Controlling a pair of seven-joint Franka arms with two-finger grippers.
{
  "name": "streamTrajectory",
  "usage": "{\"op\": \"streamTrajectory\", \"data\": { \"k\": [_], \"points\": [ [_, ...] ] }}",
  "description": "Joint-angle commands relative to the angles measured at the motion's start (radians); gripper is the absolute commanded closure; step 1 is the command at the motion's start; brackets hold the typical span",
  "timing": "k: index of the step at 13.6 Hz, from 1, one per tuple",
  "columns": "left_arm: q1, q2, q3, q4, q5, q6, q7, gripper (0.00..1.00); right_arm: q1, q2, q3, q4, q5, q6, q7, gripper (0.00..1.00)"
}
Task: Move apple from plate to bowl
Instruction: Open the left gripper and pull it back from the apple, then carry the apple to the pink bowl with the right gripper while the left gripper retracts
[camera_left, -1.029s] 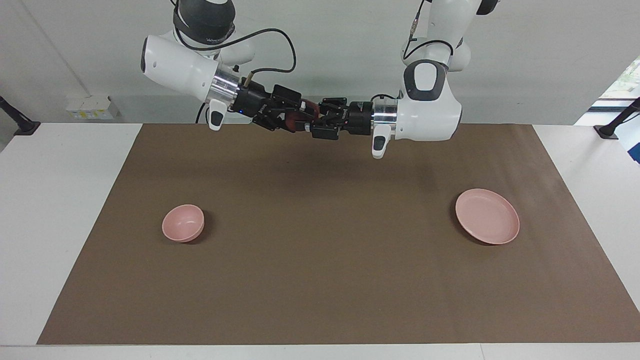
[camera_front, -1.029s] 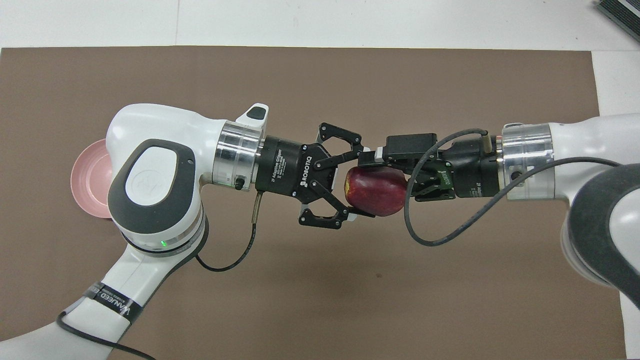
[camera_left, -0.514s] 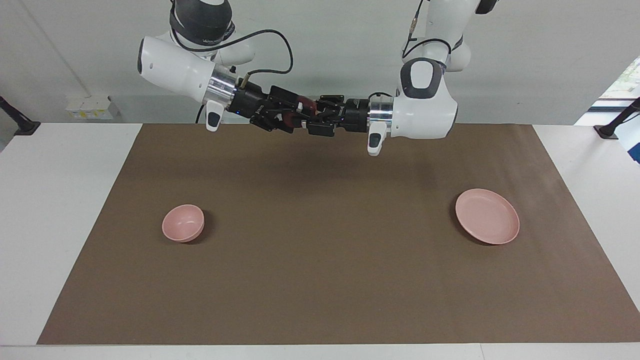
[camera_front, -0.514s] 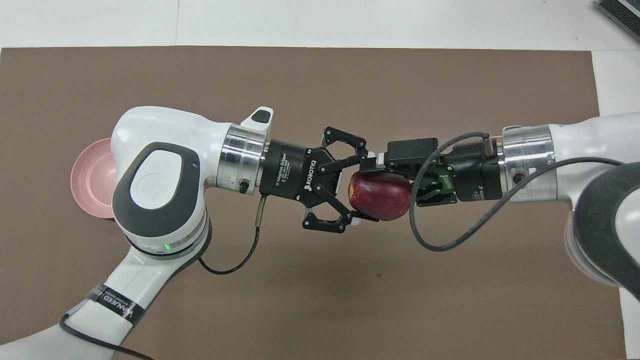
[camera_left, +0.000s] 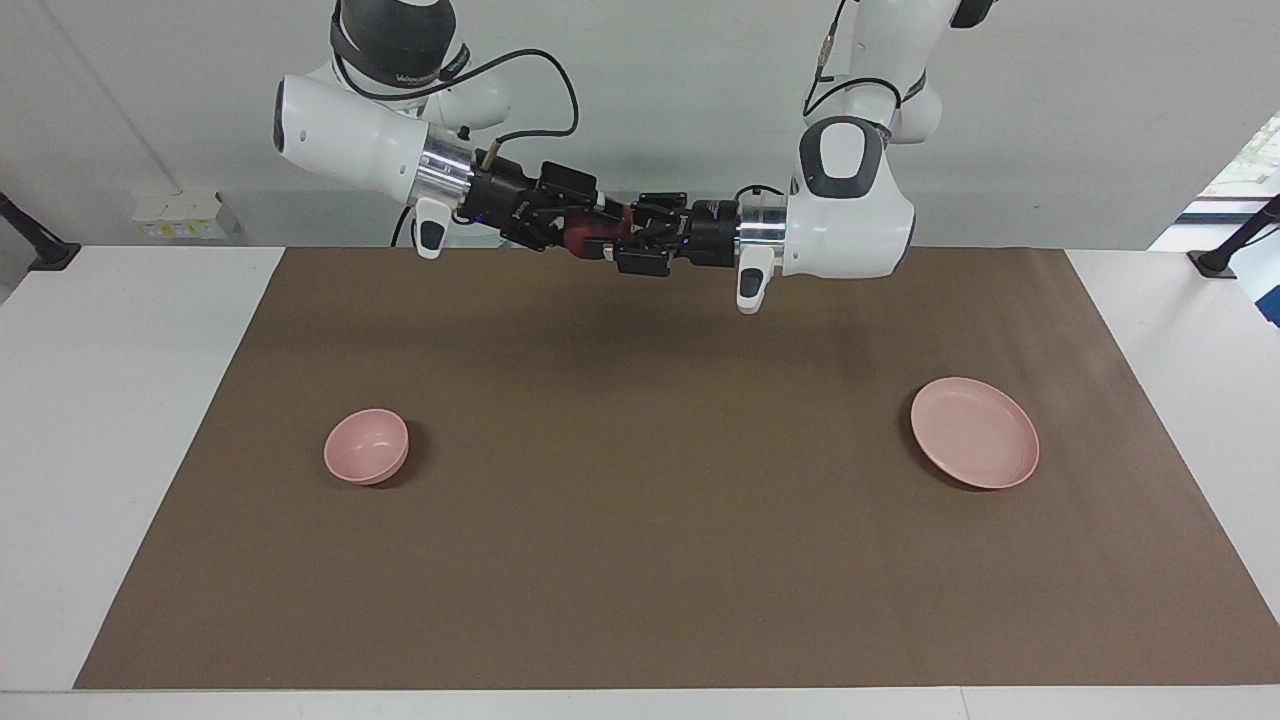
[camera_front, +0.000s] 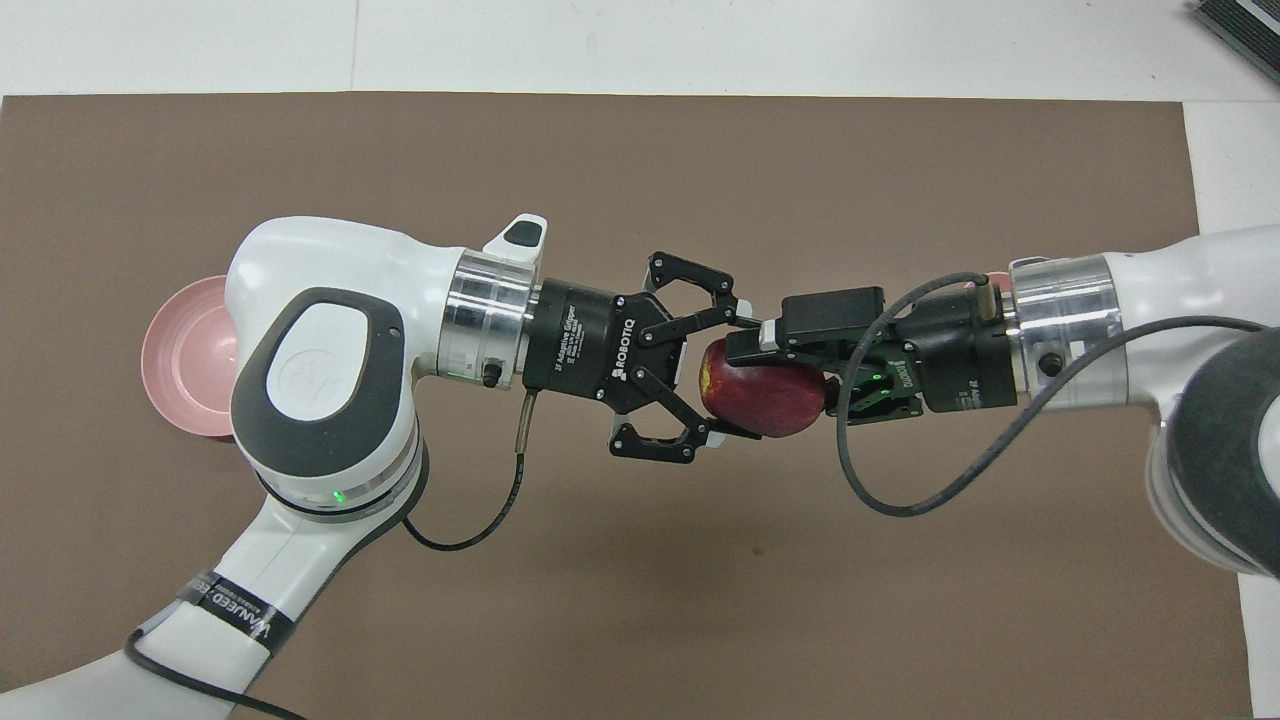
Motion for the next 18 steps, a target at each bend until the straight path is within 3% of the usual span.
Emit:
{"op": "streamTrajectory", "data": {
  "k": [1,2,3,5,6,8,9,10,13,16,18],
  "points": [
    [-0.020,-0.030,0.011,-0.030,-0.022,0.022,-0.006,1.00,-0.011,-0.016,0.004,-0.014,0.017,0.000,0.001,0.00],
    [-0.021,-0.031,0.011,-0.030,-0.022,0.022,-0.008,1.00,-0.011,-0.016,0.004,-0.014,0.017,-0.001,0.000,0.00],
    [-0.021,-0.031,0.011,-0.030,-0.020,0.022,-0.008,1.00,-0.011,-0.016,0.004,-0.012,0.018,-0.006,0.000,0.10],
    [-0.020,-0.031,0.011,-0.030,-0.022,0.022,-0.008,1.00,-0.011,-0.016,0.002,-0.012,0.017,-0.007,0.007,0.74],
    [-0.020,-0.031,0.011,-0.030,-0.022,0.022,-0.008,1.00,-0.011,-0.016,0.002,-0.012,0.017,-0.007,0.015,1.00],
    [-0.021,-0.031,0.011,-0.030,-0.022,0.022,-0.006,1.00,-0.011,-0.013,0.002,-0.011,0.015,-0.007,0.027,1.00],
    [-0.023,-0.030,0.011,-0.027,-0.013,0.023,-0.003,0.80,-0.011,-0.013,0.002,-0.011,0.013,-0.007,0.029,1.00],
    [-0.035,-0.033,0.014,-0.026,-0.003,0.026,0.003,0.01,-0.014,-0.011,0.000,-0.011,0.007,-0.007,0.026,1.00],
    [-0.021,-0.038,0.022,-0.026,0.068,0.031,0.000,0.00,-0.086,-0.007,0.000,-0.006,-0.051,-0.056,-0.009,1.00],
    [0.014,-0.038,0.025,-0.015,0.306,0.019,0.000,0.00,-0.172,-0.005,0.000,-0.005,-0.141,-0.121,-0.071,1.00],
    [0.028,-0.038,0.025,-0.015,0.462,0.017,-0.003,0.00,-0.204,0.001,0.000,0.002,-0.295,-0.124,-0.110,1.00]
  ]
}}
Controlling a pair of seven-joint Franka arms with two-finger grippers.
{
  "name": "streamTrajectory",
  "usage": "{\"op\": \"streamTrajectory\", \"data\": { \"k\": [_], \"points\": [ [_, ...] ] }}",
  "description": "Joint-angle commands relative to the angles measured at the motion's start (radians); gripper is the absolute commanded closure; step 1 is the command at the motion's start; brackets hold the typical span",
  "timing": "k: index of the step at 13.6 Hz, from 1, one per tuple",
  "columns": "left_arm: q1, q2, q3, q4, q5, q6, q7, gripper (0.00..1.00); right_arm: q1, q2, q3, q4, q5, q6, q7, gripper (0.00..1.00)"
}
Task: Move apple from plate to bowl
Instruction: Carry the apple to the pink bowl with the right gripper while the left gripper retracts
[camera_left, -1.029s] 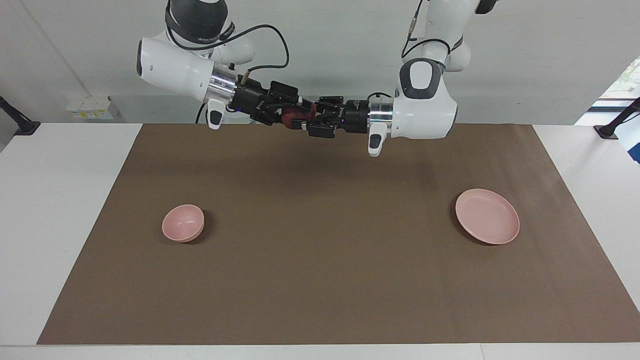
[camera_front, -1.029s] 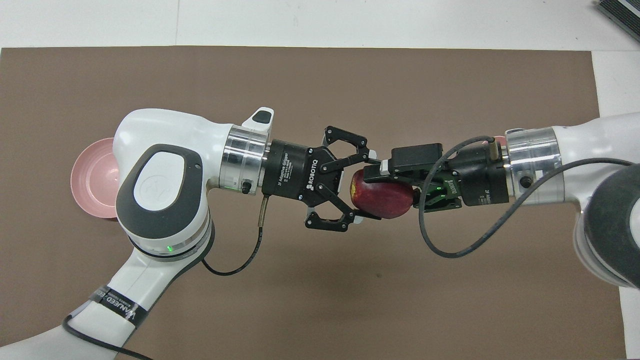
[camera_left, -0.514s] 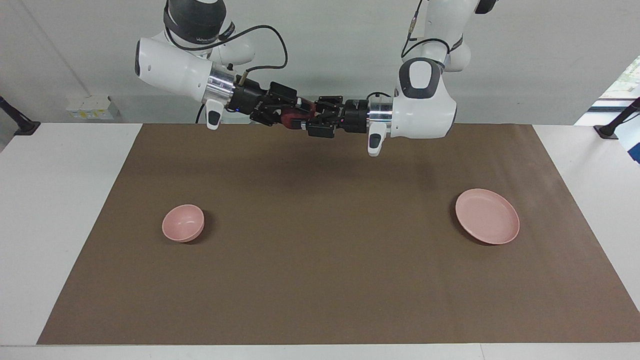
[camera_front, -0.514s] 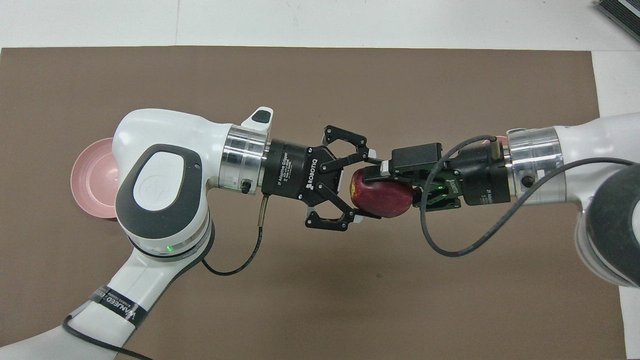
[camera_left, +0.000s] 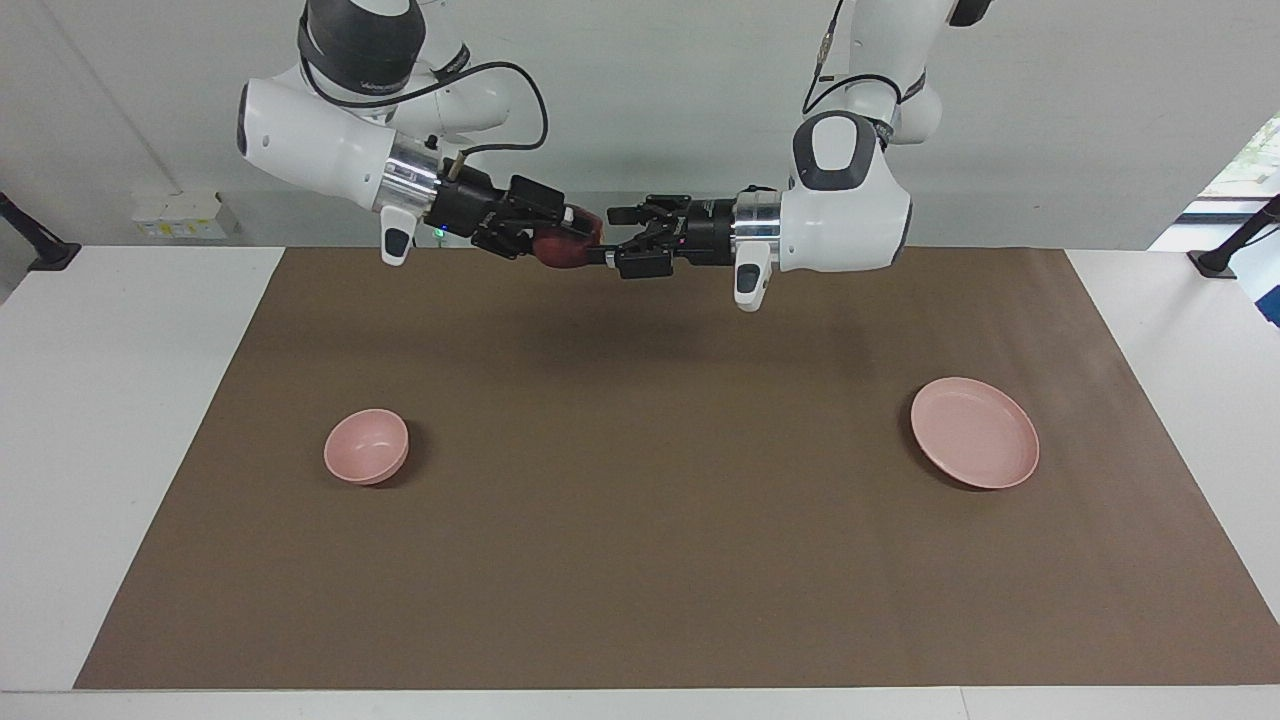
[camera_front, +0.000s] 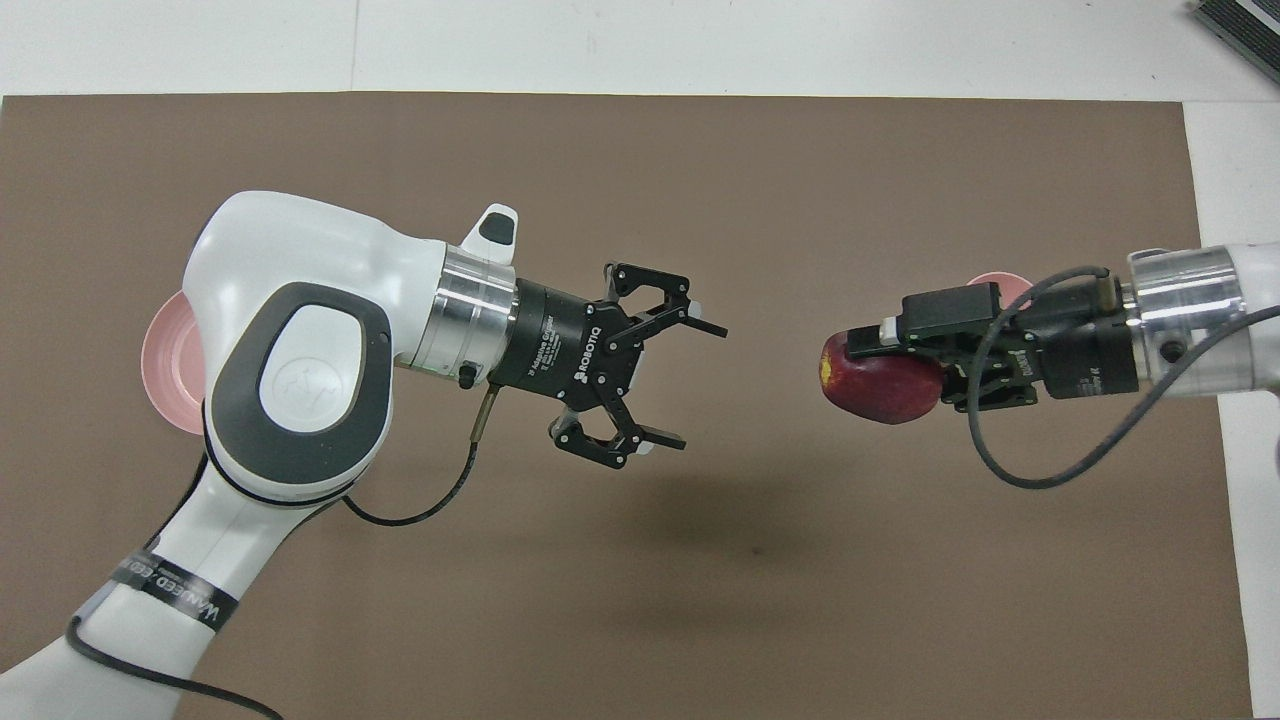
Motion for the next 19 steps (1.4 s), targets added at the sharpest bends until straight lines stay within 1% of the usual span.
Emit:
{"op": "streamTrajectory", "data": {
  "k": [1,4,6,7,8,9,10,11,12,13,14,16,19],
  "points": [
    [0.026,-0.020,0.000,-0.015,0.189,-0.001,-0.007,0.00,-0.036,0.005,0.010,0.006,-0.211,0.002,-0.054,1.00],
    [0.068,-0.017,0.000,-0.014,0.427,0.017,-0.006,0.00,-0.044,0.025,0.010,0.011,-0.464,0.048,-0.063,1.00],
    [0.127,-0.016,0.000,-0.014,0.560,0.014,-0.009,0.00,-0.053,0.071,0.009,0.017,-0.588,0.092,-0.138,1.00],
    [0.173,-0.013,0.000,-0.014,0.604,0.014,-0.009,0.00,-0.060,0.106,0.010,0.028,-0.682,0.123,-0.182,1.00],
    [0.216,-0.011,0.000,-0.015,0.615,0.006,-0.009,0.00,-0.064,0.137,0.010,0.034,-0.774,0.159,-0.230,1.00],
    [0.232,-0.013,0.003,-0.023,0.627,0.016,-0.009,0.00,-0.064,0.157,0.010,0.034,-0.849,0.204,-0.264,1.00],
    [0.253,-0.008,0.024,-0.012,0.697,0.017,-0.003,0.00,-0.064,0.182,0.010,0.034,-0.924,0.248,-0.279,1.00],
    [0.260,-0.003,0.026,-0.006,0.786,0.022,0.002,0.00,-0.062,0.202,0.012,0.034,-0.990,0.291,-0.284,1.00],
    [0.261,-0.002,0.029,0.002,0.849,0.022,0.020,0.00,-0.056,0.222,0.012,0.037,-1.046,0.320,-0.284,1.00],
    [0.281,-0.002,0.031,0.002,0.871,0.020,0.063,0.00,-0.053,0.242,0.012,0.042,-1.090,0.337,-0.283,1.00],
    [0.315,0.001,0.031,0.005,0.876,0.020,0.148,0.00,-0.047,0.261,0.012,0.042,-1.129,0.360,-0.281,1.00],
    [0.358,0.000,0.031,0.005,0.877,0.020,0.371,0.00,-0.042,0.292,0.012,0.040,-1.184,0.381,-0.270,1.00],
    [0.407,-0.005,0.031,0.049,0.879,0.003,0.607,0.00,-0.042,0.331,0.012,0.037,-1.200,0.419,-0.243,1.00]
  ]
}}
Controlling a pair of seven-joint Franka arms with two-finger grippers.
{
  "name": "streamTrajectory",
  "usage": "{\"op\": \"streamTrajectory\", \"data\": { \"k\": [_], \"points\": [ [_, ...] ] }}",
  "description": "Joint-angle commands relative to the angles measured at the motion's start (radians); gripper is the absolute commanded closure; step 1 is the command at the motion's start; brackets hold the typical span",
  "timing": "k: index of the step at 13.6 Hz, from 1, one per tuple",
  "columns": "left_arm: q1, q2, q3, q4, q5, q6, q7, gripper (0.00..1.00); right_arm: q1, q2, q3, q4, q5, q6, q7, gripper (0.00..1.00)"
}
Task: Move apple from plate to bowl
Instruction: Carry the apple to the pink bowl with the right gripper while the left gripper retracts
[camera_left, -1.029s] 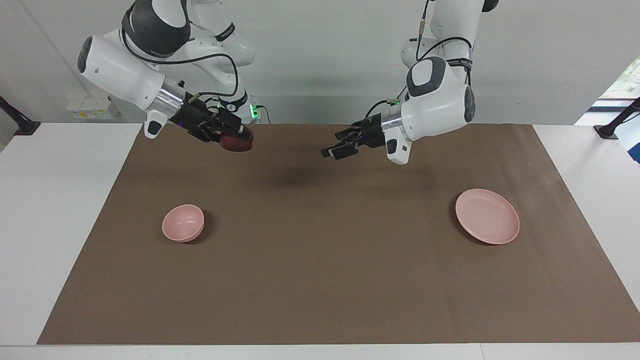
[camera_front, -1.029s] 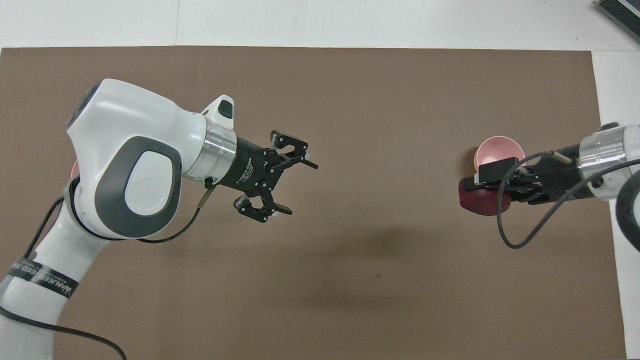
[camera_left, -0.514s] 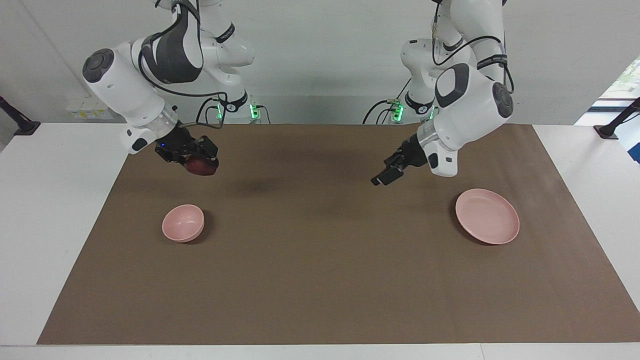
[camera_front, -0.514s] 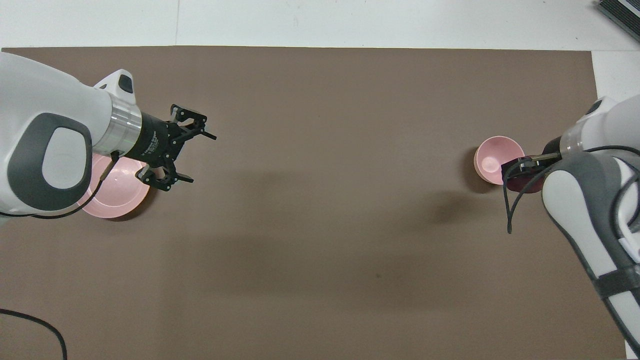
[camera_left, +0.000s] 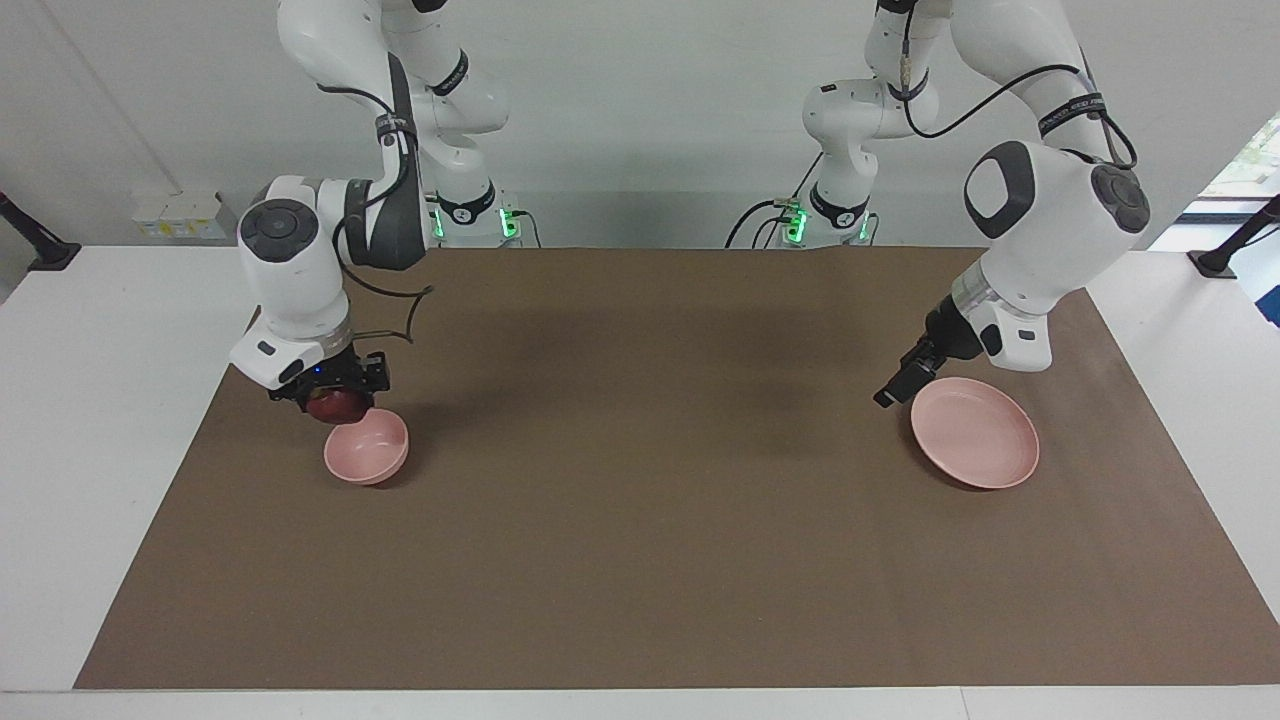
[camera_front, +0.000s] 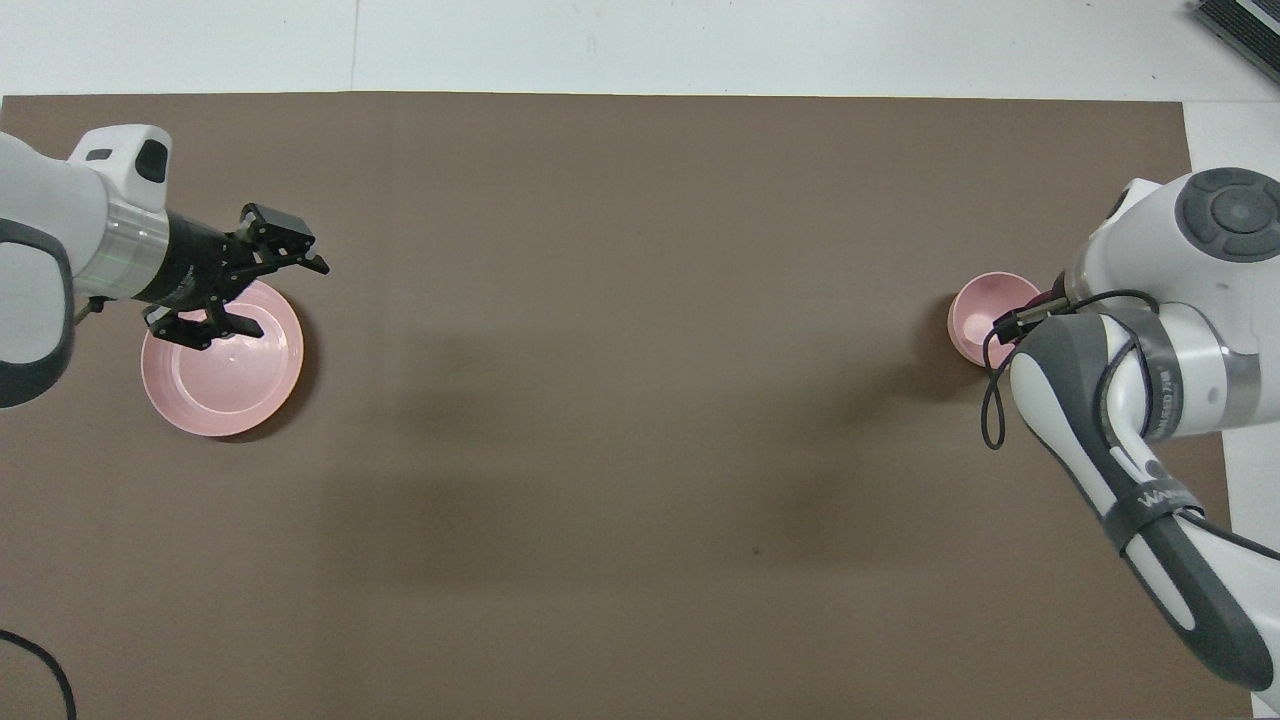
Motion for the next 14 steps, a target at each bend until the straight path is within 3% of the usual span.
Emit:
{"op": "streamTrajectory", "data": {
  "k": [1,3,6,10,13,14],
  "points": [
    [0.027,-0.005,-0.009,0.029,0.037,-0.005,0.169,0.00,0.000,0.026,0.003,0.010,-0.033,0.010,0.015,1.00],
    [0.024,-0.002,-0.011,0.039,0.135,-0.001,0.321,0.00,0.000,0.034,0.003,0.010,-0.034,0.011,0.016,1.00],
    [0.028,-0.010,-0.009,0.042,0.157,-0.001,0.504,0.00,0.000,0.052,0.009,0.005,-0.028,0.019,0.044,1.00],
    [0.008,-0.022,-0.012,0.073,0.313,-0.012,0.711,0.00,0.000,0.075,0.010,-0.004,-0.019,0.046,0.081,1.00],
    [0.008,-0.074,-0.012,0.102,0.358,-0.040,0.812,0.00,0.000,0.092,0.010,-0.004,-0.018,0.062,0.107,1.00],
    [0.010,-0.080,-0.018,0.140,0.361,-0.097,0.820,0.00,0.000,0.094,0.012,-0.004,-0.015,0.063,0.115,0.90]
  ]
}}
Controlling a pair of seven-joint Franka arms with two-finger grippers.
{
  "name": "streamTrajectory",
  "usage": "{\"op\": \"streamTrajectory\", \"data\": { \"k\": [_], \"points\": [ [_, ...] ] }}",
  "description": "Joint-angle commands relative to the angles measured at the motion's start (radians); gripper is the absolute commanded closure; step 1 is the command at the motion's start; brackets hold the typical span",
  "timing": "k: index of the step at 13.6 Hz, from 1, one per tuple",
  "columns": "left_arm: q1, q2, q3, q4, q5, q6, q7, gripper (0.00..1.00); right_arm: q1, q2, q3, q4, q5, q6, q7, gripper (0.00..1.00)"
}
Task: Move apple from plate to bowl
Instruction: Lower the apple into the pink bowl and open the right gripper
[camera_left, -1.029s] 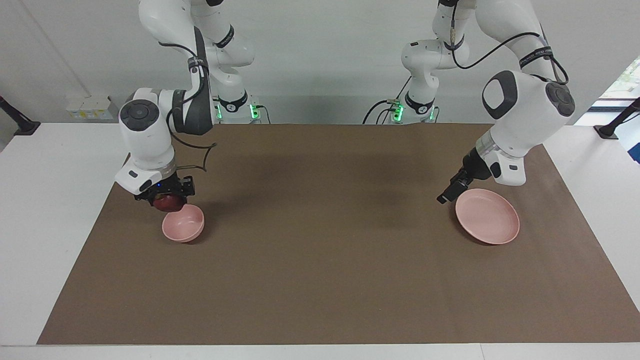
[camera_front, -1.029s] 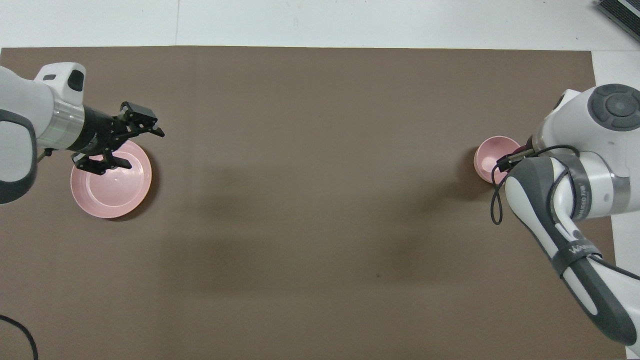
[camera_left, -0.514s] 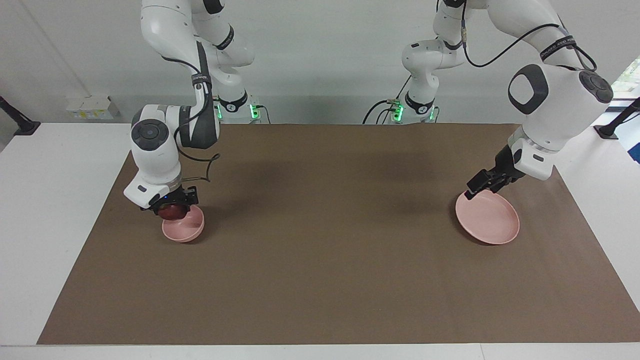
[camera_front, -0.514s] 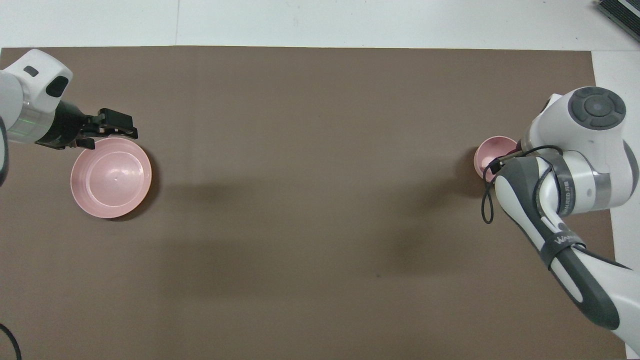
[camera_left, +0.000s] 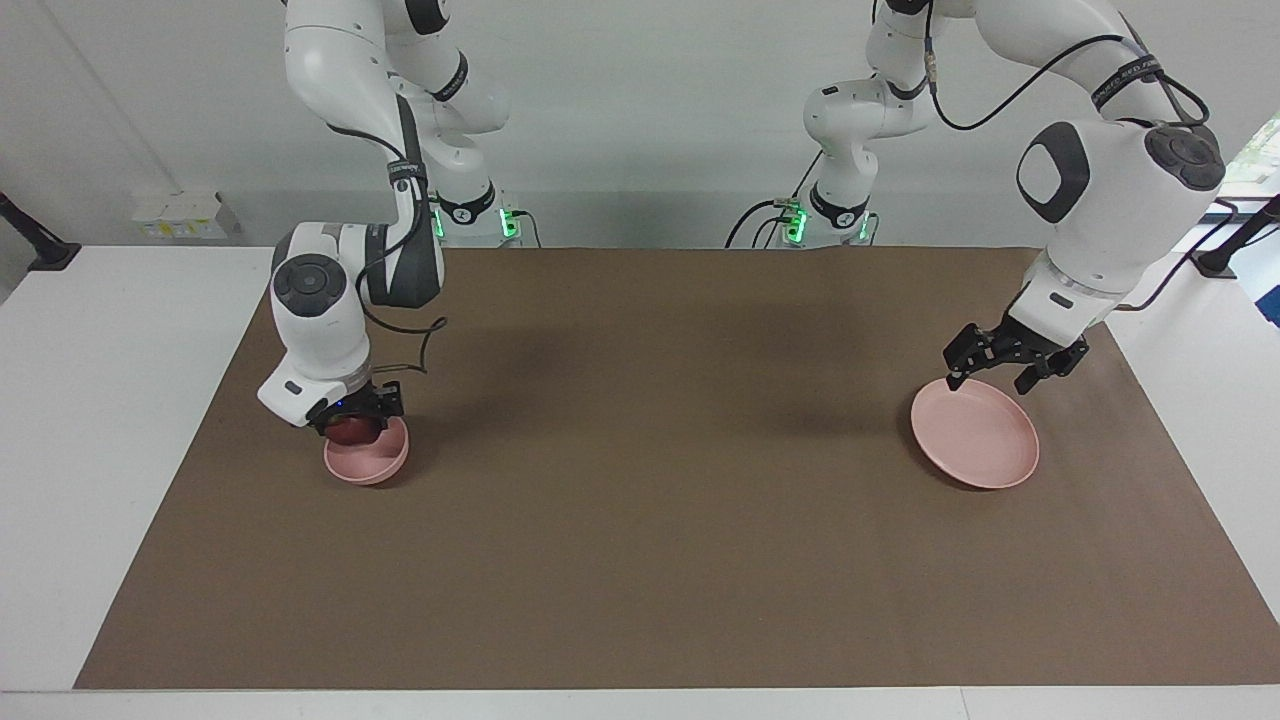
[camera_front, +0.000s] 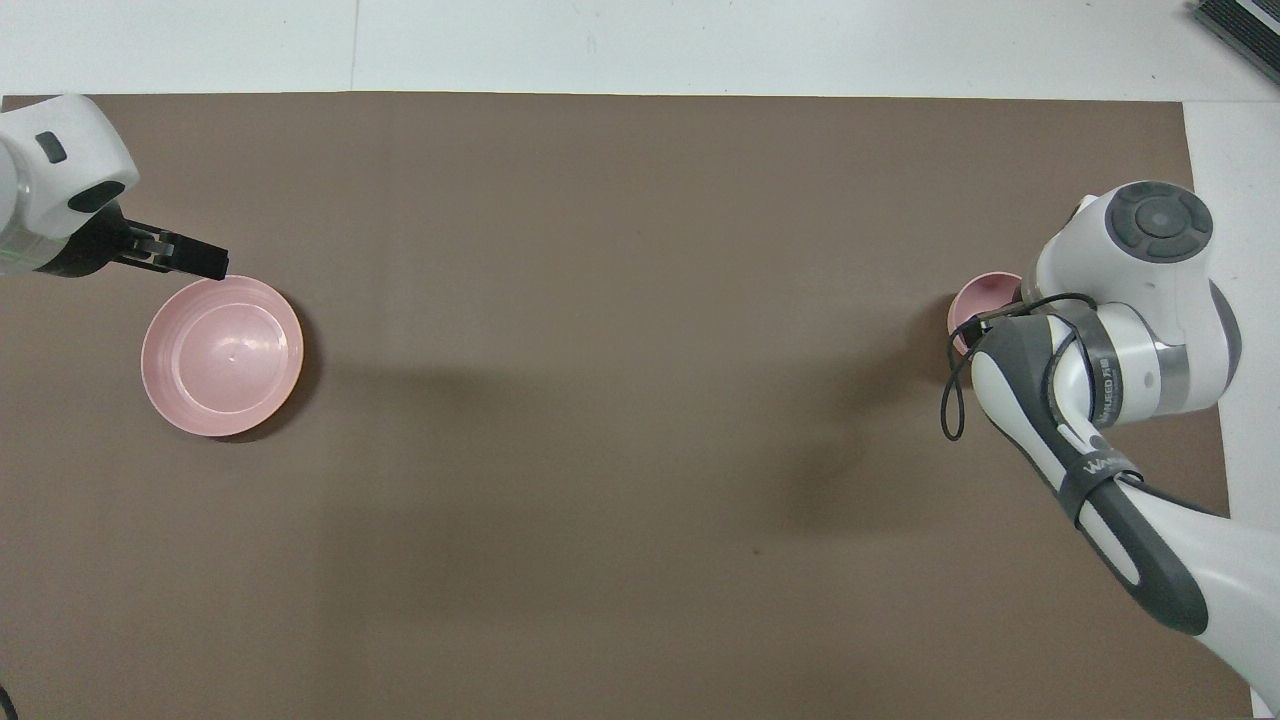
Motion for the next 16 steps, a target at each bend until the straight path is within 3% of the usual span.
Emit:
{"op": "streamTrajectory", "data": {
  "k": [1,2,10,13,16],
  "points": [
    [-0.008,-0.035,-0.002,0.086,0.030,-0.134,0.039,0.00,-0.002,0.003,0.007,-0.002,-0.007,0.019,0.049,0.75],
    [-0.008,-0.036,-0.003,0.094,0.020,-0.153,0.035,0.00,-0.002,0.004,0.007,-0.003,-0.007,0.019,0.059,0.63],
    [0.033,-0.038,0.011,0.093,0.016,-0.156,0.032,0.00,-0.002,0.012,0.008,0.010,-0.007,0.018,0.085,0.00],
    [0.032,-0.038,0.011,0.091,0.016,-0.156,0.032,0.00,0.007,-0.003,0.010,0.035,-0.006,-0.014,0.079,0.00],
    [-0.002,-0.038,0.046,0.093,0.015,-0.155,0.029,0.00,0.007,-0.084,0.023,0.041,0.046,-0.071,0.082,0.00]
  ]
}}
